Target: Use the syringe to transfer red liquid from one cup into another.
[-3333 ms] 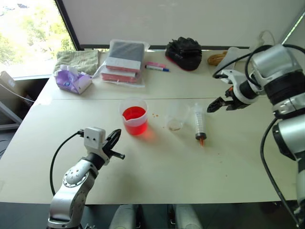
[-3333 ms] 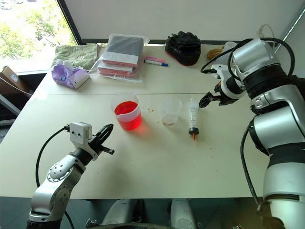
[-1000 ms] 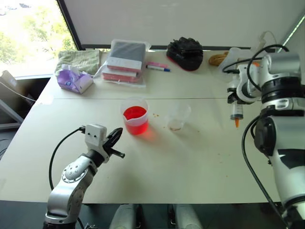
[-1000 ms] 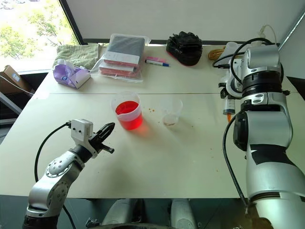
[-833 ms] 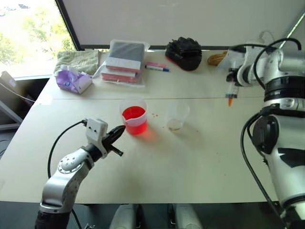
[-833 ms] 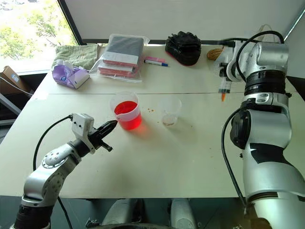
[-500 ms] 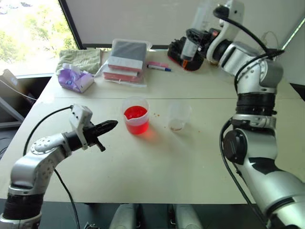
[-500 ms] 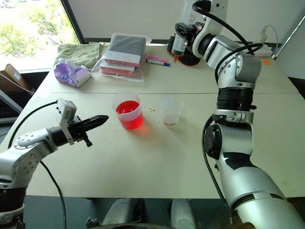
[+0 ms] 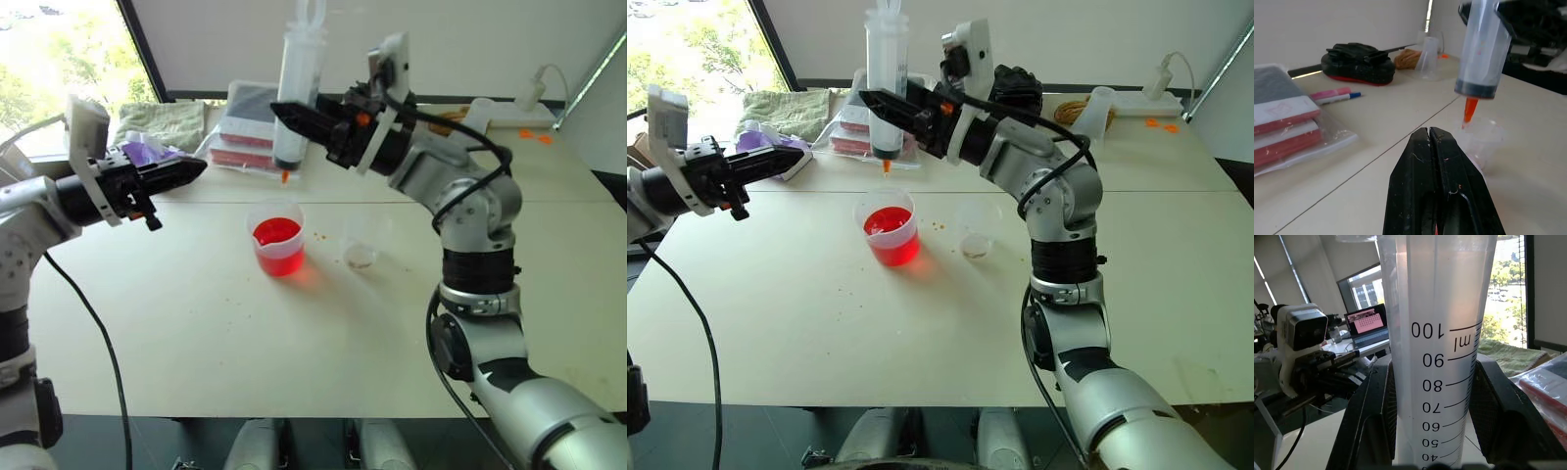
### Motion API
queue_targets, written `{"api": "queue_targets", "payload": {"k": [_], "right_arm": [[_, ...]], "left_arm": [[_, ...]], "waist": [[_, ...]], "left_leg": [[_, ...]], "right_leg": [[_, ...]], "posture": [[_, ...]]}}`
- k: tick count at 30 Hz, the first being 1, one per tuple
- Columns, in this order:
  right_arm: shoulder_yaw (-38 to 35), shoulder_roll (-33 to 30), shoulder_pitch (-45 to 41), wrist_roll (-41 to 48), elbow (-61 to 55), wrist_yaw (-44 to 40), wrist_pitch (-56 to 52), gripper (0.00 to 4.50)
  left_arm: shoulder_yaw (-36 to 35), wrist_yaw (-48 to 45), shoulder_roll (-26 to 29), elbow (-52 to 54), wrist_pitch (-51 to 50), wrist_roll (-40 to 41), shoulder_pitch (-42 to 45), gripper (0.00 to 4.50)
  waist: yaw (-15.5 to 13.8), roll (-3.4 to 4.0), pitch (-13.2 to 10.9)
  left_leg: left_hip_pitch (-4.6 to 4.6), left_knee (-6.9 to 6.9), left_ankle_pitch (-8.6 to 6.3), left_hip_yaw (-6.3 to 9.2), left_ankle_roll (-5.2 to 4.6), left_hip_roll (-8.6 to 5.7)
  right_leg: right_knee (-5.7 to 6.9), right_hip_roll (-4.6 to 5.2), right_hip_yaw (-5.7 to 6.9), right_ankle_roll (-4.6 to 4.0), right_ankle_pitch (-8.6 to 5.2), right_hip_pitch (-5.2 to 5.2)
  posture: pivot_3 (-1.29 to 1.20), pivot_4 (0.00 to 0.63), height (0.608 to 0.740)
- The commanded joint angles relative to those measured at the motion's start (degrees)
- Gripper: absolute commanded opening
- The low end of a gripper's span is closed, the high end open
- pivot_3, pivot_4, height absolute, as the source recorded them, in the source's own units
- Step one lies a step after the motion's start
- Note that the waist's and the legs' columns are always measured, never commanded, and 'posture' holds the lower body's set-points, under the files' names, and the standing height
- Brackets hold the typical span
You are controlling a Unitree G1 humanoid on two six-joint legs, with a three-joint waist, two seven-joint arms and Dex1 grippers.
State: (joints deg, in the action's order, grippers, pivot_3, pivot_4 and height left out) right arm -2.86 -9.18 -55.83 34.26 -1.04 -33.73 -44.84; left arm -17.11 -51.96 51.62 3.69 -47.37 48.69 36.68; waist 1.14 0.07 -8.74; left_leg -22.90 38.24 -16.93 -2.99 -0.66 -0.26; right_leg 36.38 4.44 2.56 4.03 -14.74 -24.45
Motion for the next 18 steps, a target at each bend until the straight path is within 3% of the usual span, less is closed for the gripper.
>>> {"api": "queue_targets", "payload": {"k": [1,8,18], "right_arm": [[3.3,1.3,1.4,-3.5,-2.2,0.8,5.9,1.44],[9.6,2.6,6.4,-10.0,-0.9,0.3,13.8,1.44],[14.7,4.6,11.3,-16.0,2.9,-0.7,21.2,1.44]], "left_arm": [[0.3,-0.7,0.1,-1.9,0.4,-0.2,5.6,0.0],[0.8,-0.2,-2.5,-5.2,-1.2,0.1,13.4,0.0],[2.5,-1.2,-3.8,-6.0,0.1,-2.0,14.7,0.0]], "waist": [[0.0,-0.01,0.0],[0.0,-0.02,0.0],[0.1,-0.06,0.0]], "left_leg": [[0.0,0.0,0.01,0.0,0.01,0.0],[-0.01,0.01,0.03,-0.02,0.03,-0.01],[0.06,0.05,0.06,-0.01,0.08,0.0]], "right_leg": [[0.0,-0.01,0.0,0.0,0.0,-0.01],[0.01,-0.05,-0.01,0.01,0.0,-0.01],[0.37,-0.08,-0.05,0.03,-0.01,-0.03]], "posture": [[0.0,0.15,0.74],[0.0,0.15,0.74],[0.0,0.15,0.74]]}}
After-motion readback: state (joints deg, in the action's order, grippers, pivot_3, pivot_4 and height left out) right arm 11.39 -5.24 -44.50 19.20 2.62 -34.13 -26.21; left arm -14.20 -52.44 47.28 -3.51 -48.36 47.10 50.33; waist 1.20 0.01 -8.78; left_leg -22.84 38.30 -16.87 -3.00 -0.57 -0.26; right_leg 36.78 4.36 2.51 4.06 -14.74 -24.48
